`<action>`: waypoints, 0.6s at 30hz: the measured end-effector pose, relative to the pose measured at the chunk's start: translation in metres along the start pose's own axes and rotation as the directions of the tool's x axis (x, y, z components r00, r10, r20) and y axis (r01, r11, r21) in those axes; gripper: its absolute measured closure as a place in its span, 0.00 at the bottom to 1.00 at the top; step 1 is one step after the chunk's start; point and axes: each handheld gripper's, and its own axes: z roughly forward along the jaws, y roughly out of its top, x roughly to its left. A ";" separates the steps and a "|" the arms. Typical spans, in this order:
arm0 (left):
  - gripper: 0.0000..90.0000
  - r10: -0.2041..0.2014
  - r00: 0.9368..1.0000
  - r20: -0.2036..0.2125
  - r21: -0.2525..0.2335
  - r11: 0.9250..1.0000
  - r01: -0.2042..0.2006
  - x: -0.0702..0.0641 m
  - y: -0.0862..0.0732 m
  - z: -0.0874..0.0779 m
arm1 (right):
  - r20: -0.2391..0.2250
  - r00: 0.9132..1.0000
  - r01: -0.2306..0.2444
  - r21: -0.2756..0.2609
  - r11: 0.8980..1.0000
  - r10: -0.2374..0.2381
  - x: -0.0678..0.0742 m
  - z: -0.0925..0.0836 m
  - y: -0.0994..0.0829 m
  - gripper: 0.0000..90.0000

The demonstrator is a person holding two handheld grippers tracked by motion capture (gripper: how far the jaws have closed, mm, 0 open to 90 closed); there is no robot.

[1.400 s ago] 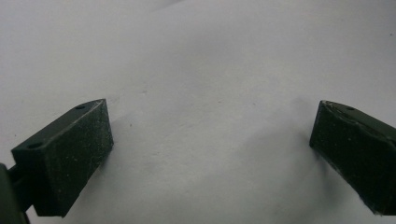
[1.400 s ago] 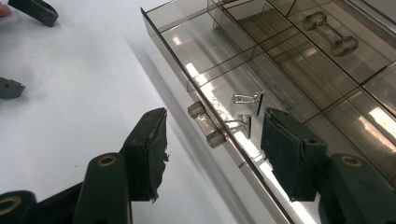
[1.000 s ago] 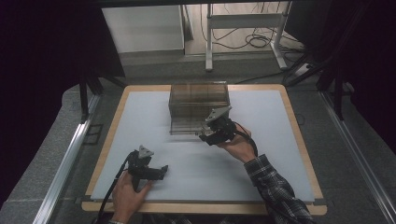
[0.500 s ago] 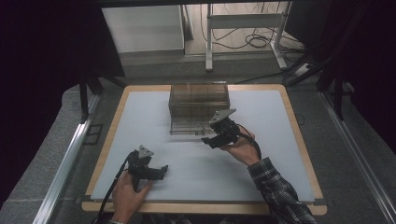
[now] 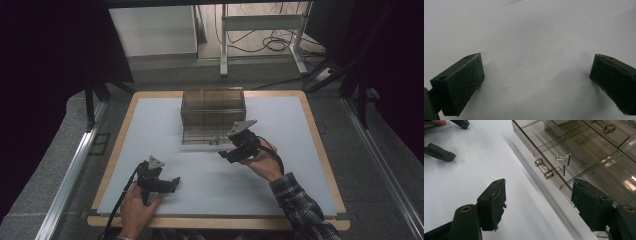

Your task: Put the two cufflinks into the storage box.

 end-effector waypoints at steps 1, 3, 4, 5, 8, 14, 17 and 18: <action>0.00 0.000 1.000 0.000 0.000 1.000 0.000 0.000 0.000 0.000 | -0.001 1.000 0.002 0.001 1.000 -0.002 0.000 0.000 -0.001 0.30; 0.00 0.000 1.000 0.000 0.000 1.000 0.000 0.000 0.000 0.000 | 0.001 1.000 0.000 0.005 1.000 0.000 0.001 -0.001 -0.003 0.29; 0.00 0.000 1.000 0.000 0.001 1.000 0.000 0.000 0.000 0.000 | 0.001 1.000 0.000 0.006 1.000 0.000 0.002 -0.001 -0.004 0.29; 0.00 0.000 1.000 0.000 0.001 1.000 0.000 0.000 0.000 0.000 | 0.000 1.000 -0.001 0.009 1.000 0.001 0.002 -0.002 -0.005 0.29; 0.00 0.000 1.000 0.000 0.001 1.000 0.000 0.000 0.000 0.000 | -0.003 1.000 -0.009 0.024 1.000 0.009 0.001 -0.002 -0.008 0.27; 0.00 0.000 1.000 0.000 0.000 1.000 0.000 0.000 0.000 0.000 | 0.000 1.000 -0.029 0.036 0.999 0.029 0.002 -0.002 -0.015 0.24; 0.00 0.000 1.000 0.000 0.001 1.000 0.000 0.000 0.000 0.000 | 0.003 1.000 -0.031 0.036 0.999 0.030 0.002 -0.002 -0.019 0.23; 0.00 0.000 1.000 0.000 0.001 1.000 0.000 0.000 0.000 0.000 | 0.004 0.999 -0.032 0.038 0.999 0.032 0.003 -0.002 -0.020 0.23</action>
